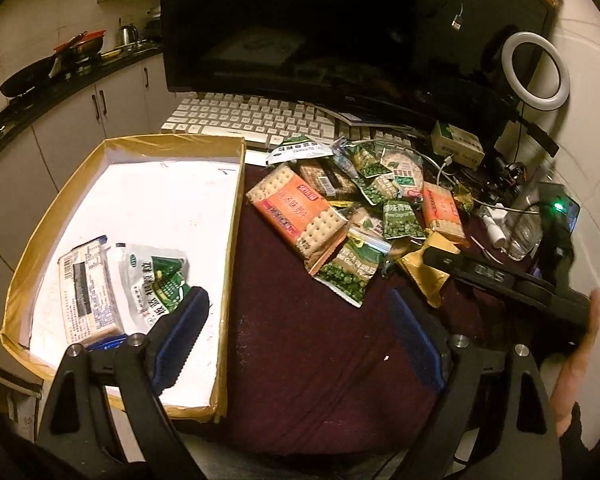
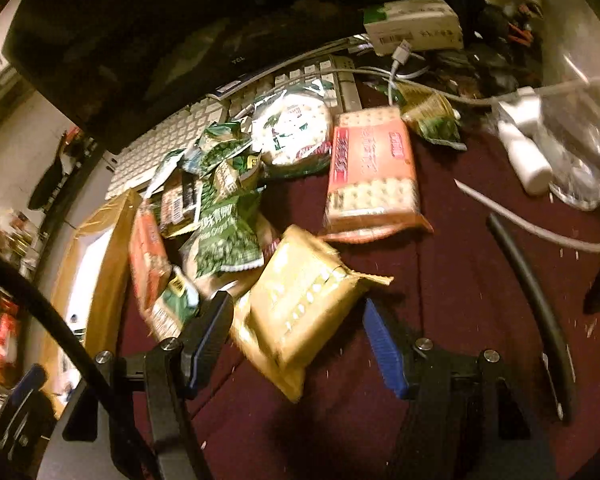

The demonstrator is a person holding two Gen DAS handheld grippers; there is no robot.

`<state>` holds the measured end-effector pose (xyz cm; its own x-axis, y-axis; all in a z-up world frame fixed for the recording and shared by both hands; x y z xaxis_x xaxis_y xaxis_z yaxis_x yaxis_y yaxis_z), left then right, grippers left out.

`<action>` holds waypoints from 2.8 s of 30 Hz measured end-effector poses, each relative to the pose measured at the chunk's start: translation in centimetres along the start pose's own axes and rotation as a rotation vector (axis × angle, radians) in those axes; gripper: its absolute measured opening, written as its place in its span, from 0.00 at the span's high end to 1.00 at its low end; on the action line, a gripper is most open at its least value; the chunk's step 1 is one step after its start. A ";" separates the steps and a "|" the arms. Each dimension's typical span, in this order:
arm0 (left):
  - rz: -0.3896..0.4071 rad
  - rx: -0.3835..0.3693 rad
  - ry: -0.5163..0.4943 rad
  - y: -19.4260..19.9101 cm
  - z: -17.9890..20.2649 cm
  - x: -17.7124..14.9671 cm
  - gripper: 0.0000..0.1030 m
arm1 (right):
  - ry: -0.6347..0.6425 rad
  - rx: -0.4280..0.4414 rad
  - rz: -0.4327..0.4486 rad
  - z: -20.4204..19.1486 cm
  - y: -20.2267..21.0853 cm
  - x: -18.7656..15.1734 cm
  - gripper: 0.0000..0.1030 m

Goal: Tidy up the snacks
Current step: 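Grasp the tan pastry bag with the right gripper, then place the tan bag in the box while the left places a green pea bag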

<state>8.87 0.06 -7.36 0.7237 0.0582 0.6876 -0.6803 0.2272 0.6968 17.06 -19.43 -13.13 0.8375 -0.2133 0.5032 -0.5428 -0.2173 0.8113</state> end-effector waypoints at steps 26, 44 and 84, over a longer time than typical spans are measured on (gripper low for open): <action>-0.236 -0.064 -0.256 -10.3 5.9 0.6 0.31 | 0.049 0.121 0.108 1.3 2.5 -1.4 0.56; -0.332 -0.078 -0.239 -12.5 5.3 -0.4 0.44 | -0.001 0.160 0.095 1.8 2.4 -1.2 0.56; 0.099 -0.076 0.423 4.0 -17.6 5.7 0.64 | 0.456 0.435 0.024 -24.2 1.7 -1.3 0.57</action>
<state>12.35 18.44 -4.24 0.6497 0.4726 0.5955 -0.7500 0.2707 0.6035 16.57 3.52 -5.16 0.7155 0.1841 0.6739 -0.4576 -0.6054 0.6512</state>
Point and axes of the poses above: each gripper's, at about its wrist camera, not at the fingertips, and y roughly against the way its jaws point, z to its right, x to its top, the point moved 9 cm from there along -y, roughly the way its jaws point, and after that the axes turned 6 degrees about -x, right-handed, at the moved point
